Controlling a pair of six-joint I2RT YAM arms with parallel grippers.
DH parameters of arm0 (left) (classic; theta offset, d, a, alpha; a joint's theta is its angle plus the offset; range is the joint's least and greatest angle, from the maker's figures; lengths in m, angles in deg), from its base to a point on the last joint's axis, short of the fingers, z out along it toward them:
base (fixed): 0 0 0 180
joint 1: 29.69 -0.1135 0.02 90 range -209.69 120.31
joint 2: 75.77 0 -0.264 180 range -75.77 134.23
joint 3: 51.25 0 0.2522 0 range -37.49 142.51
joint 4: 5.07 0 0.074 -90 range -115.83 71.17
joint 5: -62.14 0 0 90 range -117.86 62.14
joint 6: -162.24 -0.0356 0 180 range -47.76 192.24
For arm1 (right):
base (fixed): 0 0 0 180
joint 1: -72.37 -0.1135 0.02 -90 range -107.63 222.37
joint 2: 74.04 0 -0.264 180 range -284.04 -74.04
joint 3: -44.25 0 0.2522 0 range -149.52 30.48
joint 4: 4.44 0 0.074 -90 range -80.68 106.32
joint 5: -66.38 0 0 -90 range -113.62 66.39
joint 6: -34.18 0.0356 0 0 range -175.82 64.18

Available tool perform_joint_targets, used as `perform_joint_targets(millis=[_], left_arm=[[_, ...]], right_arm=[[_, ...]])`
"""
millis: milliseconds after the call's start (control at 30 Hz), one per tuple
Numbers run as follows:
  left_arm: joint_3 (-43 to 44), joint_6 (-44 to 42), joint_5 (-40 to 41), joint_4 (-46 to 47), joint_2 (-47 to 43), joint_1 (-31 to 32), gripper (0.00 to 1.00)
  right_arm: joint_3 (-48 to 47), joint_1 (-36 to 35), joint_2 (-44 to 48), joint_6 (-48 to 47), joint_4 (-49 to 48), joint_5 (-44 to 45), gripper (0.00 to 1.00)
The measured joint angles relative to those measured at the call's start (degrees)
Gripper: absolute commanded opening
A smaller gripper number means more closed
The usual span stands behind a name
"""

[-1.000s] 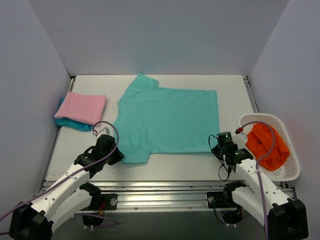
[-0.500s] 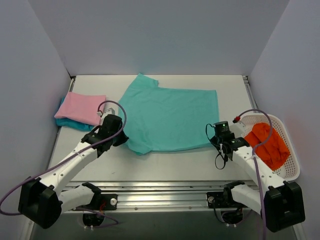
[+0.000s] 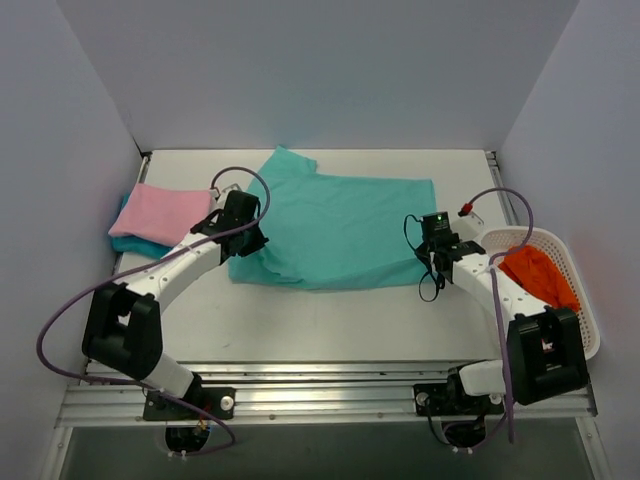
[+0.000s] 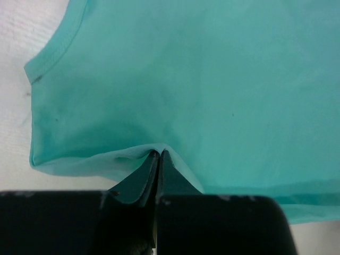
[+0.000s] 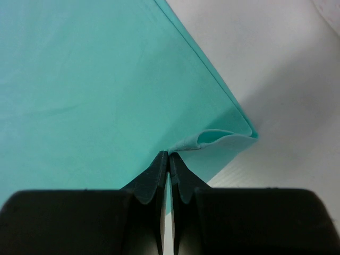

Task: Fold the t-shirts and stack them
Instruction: Fold the tshirt

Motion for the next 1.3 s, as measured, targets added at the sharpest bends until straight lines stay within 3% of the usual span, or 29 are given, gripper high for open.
perform_joint_targets(millis=[500,633,700,733,767,833,867,900,933,967,1000,1167,1300], left_arm=[[21.2,-6.6,-6.4,2.4,22.7,-9.3,0.03],[27.1,-8.1,-9.4,3.1,30.1,-10.9,0.11],[29.9,-8.6,-11.2,3.3,33.6,-11.6,0.3],[31.4,-8.8,-12.4,3.4,35.4,-12.0,0.45],[32.8,-9.0,-13.6,3.7,37.3,-12.4,0.77],[35.3,-9.3,-15.7,4.4,40.6,-13.2,0.99],[36.4,-8.8,-17.0,5.1,41.7,-13.6,0.94],[37.6,-8.7,-18.0,5.6,41.9,-13.9,0.94],[38.7,-8.9,-18.2,6.3,42.2,-14.0,0.94],[39.6,-9.0,-18.6,6.8,42.5,-14.3,0.94],[40.2,-9.0,-18.7,7.2,42.9,-14.4,0.94],[40.3,-9.0,-18.8,7.4,43.1,-15.8,0.94],[33.2,-9.0,-16.7,9.0,36.4,-17.5,0.94]], right_arm=[[-12.4,4.2,-20.2,-0.4,-3.4,1.0,0.0],[-14.2,4.5,-25.0,-0.2,-4.2,1.0,0.0],[-14.9,4.6,-26.7,-0.2,-4.5,1.0,0.0],[-15.3,4.6,-27.3,-0.1,-4.5,1.0,0.0],[-15.6,4.6,-28.0,0.0,-4.6,1.0,0.0],[-16.7,4.6,-29.2,0.1,-4.5,1.1,0.0],[-17.3,4.6,-29.8,0.2,-4.5,1.1,0.05],[-17.9,4.6,-30.3,0.4,-4.6,1.2,0.21],[-18.4,4.7,-30.7,0.7,-4.7,1.3,0.42],[-19.1,4.7,-31.0,0.9,-4.7,1.4,0.7],[-19.5,4.8,-31.1,1.0,-4.8,1.6,0.8],[-22.1,5.3,-31.0,0.2,-3.3,3.7,0.87],[-22.7,4.5,-28.0,-0.2,-1.9,5.6,0.87]])
